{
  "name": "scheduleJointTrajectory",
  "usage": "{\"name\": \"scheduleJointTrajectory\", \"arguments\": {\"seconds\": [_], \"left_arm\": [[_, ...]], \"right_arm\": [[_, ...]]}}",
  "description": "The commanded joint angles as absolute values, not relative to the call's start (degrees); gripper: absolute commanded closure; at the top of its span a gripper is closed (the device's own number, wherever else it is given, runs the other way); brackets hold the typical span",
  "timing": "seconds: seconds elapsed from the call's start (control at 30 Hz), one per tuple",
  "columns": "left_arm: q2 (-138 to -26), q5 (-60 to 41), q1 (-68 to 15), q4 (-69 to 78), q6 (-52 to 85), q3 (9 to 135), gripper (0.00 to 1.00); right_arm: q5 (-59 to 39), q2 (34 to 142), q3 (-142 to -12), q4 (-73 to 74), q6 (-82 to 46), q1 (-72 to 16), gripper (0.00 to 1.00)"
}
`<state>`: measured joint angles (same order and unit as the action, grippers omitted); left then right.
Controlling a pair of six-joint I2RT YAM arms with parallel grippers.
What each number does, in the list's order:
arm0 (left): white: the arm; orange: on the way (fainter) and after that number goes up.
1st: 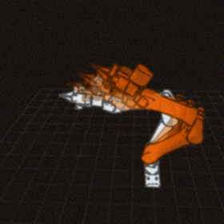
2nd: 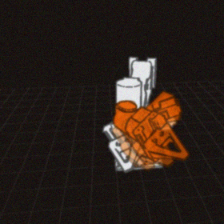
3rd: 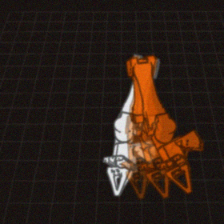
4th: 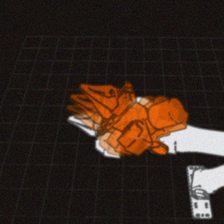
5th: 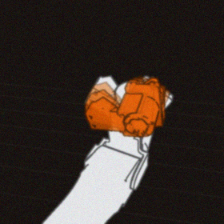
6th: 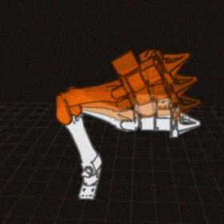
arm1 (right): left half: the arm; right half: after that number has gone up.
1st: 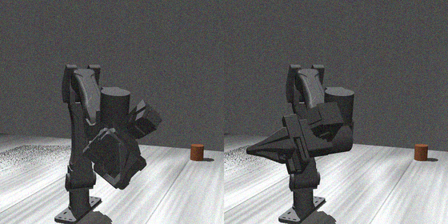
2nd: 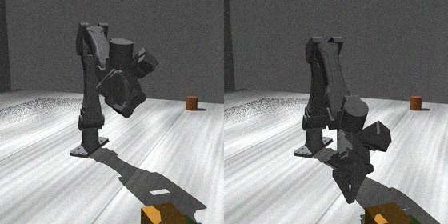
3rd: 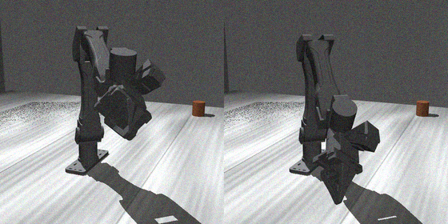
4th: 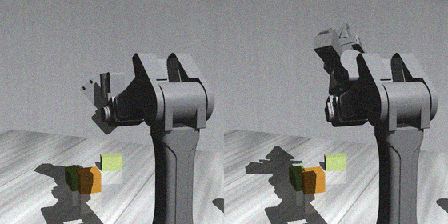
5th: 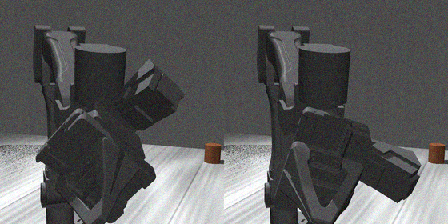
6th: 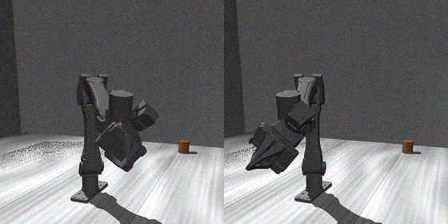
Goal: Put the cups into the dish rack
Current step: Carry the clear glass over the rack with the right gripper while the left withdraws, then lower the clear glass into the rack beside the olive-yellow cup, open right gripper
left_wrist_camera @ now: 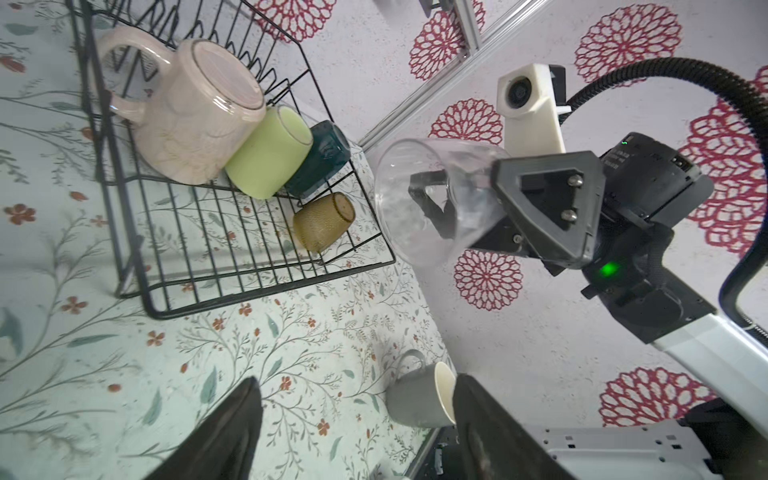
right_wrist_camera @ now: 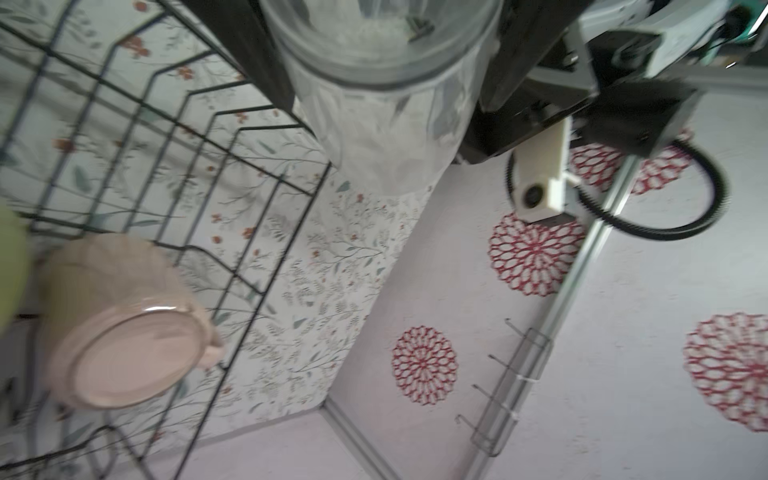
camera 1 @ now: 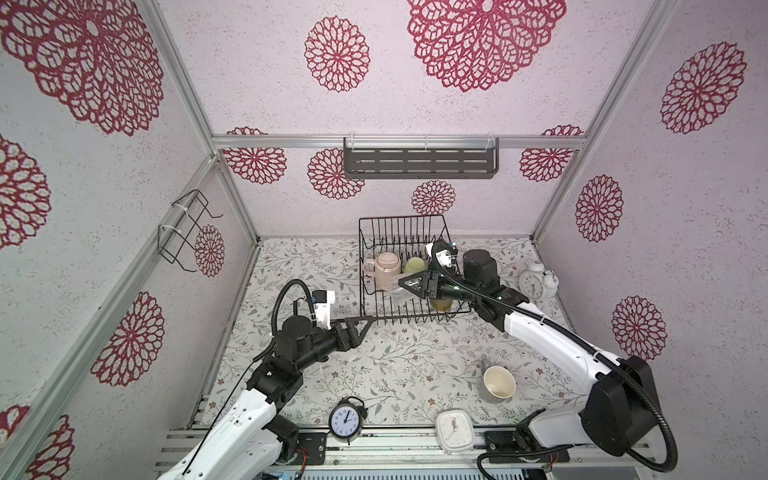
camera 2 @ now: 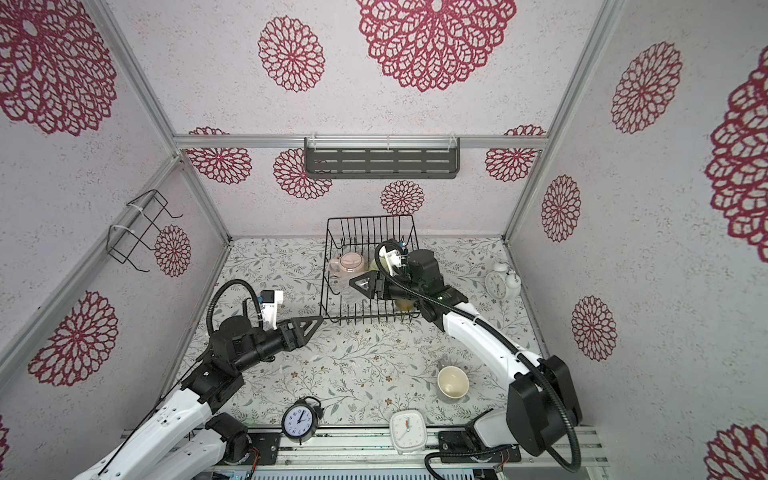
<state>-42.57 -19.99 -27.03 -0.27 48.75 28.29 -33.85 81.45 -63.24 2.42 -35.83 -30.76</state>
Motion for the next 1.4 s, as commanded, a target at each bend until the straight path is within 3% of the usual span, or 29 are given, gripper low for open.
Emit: {"name": "scheduleJointTrajectory", "arguments": {"seconds": [0.0,0.13,0.5,0.57,0.93,1.37], "left_arm": [[-41.0,-17.5,-26.3,-5.1,46.4,27.5,0.23],[-39.6,-18.7,-26.1,-6.0,45.8,26.5,0.27],[-34.5,-12.0,-25.6,-15.9,43.2,27.0,0.23],[-33.8,-10.0,-25.6,-18.5,43.1,27.5,0.02],[-33.4,6.7,-25.5,-30.8,44.6,29.2,0.03],[-37.5,7.8,-25.4,-29.7,45.0,29.7,0.03]], "right_arm": [[-20.8,82.9,-65.3,-2.4,-25.8,-30.4,0.37],[-11.6,86.9,-68.1,-5.6,-20.9,-30.4,0.37],[2.5,97.6,-77.6,-12.6,-13.9,-31.6,0.39],[4.0,99.7,-79.8,-14.8,-13.2,-32.1,0.39],[8.2,104.1,-80.0,-16.4,-11.4,-34.9,0.39],[11.2,107.2,-78.3,-17.4,-11.9,-37.3,0.39]]}}
